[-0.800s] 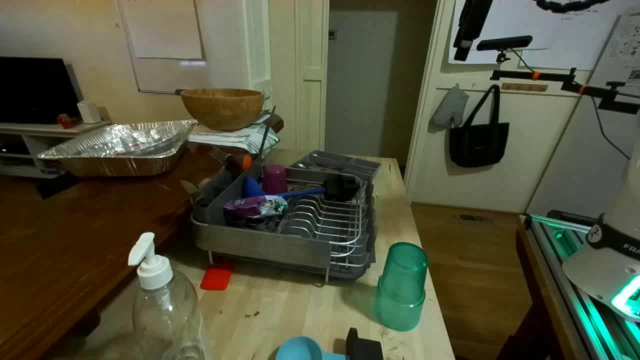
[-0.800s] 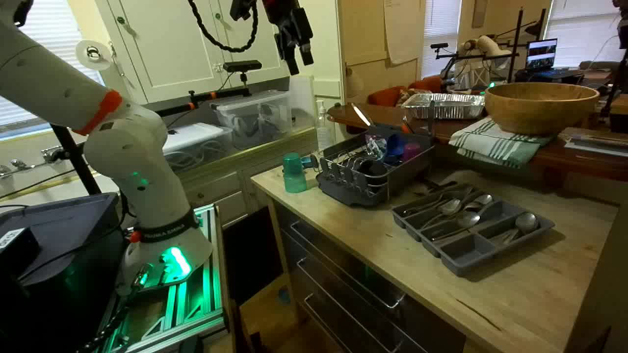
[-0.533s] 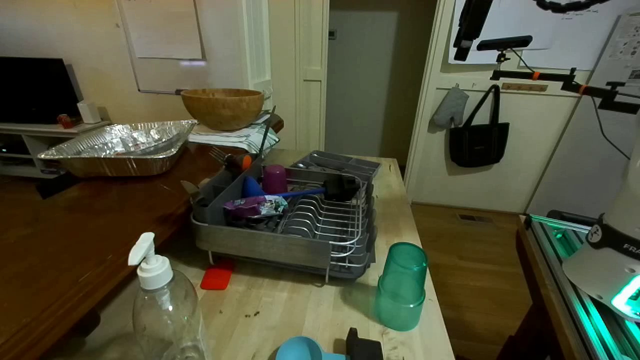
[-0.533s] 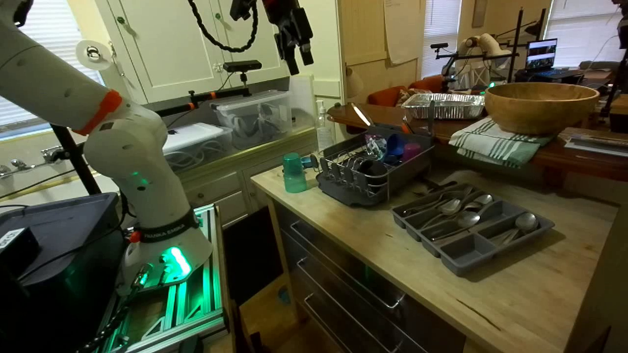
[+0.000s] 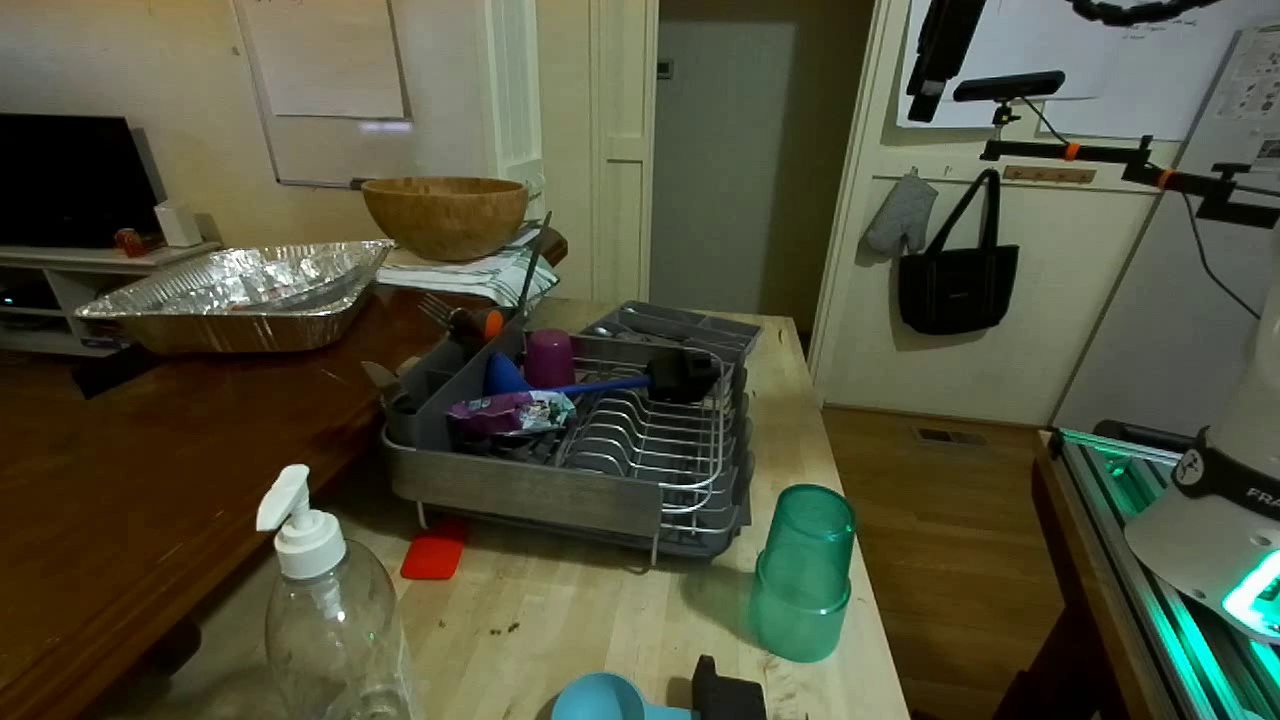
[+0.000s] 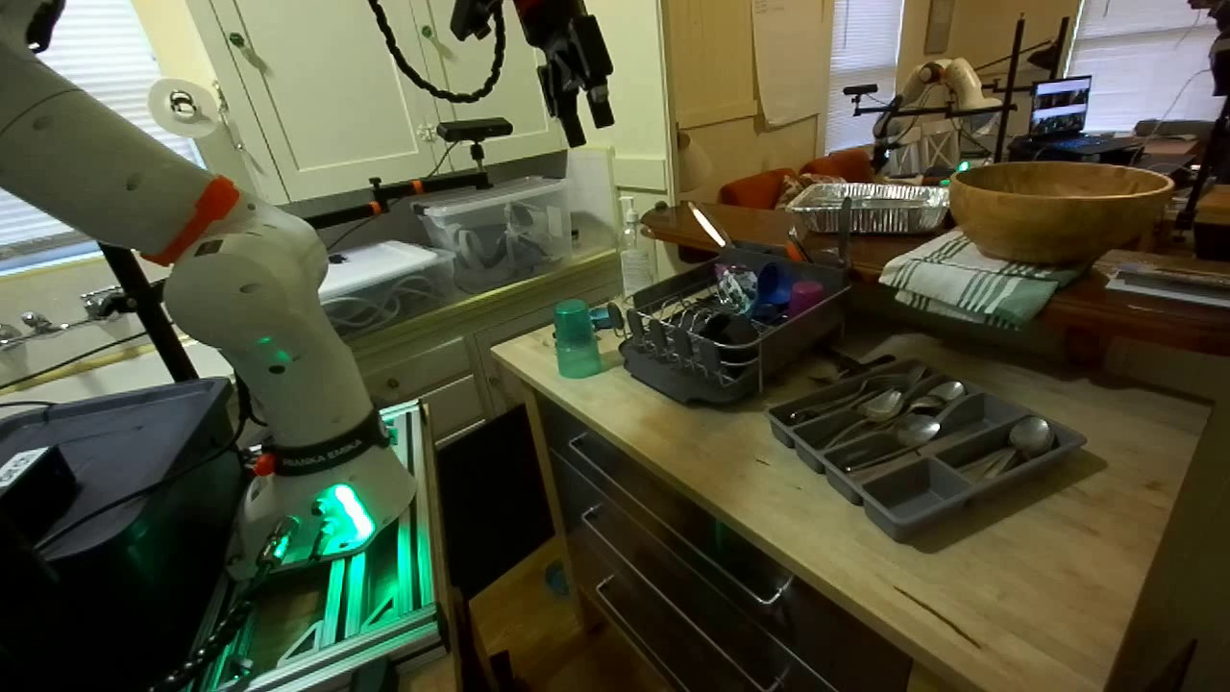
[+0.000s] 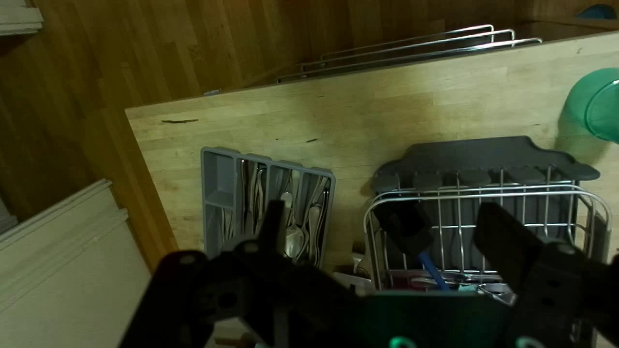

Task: Put the tongs in the drying rack

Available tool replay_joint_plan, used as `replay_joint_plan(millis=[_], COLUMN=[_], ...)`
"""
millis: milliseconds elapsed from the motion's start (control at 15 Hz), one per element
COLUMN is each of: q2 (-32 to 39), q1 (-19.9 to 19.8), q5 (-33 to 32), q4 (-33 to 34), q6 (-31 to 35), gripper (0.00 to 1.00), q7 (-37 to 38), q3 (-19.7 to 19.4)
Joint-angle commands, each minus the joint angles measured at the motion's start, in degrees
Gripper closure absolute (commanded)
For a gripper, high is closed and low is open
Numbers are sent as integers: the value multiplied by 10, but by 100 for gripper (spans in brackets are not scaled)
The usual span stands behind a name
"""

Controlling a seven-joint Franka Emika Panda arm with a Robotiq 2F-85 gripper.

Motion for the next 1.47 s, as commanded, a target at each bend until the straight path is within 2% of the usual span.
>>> replay_joint_plan(millis=[0,333,800,1067,1133,1400], q2=[1,58,229,335,279,335], q1=[11,-3,-30,-52,-51,-58], q5=[-6,-4,3,15,4,5], q4=[2,-6,30,83,41,77], q6=[-3,44,161,165,170,170], gripper=[0,0,0,0,0,0], q7=[5,-12,-85,-81,-78,-77], q3=[-8,-54,-136,-152,-143,-146])
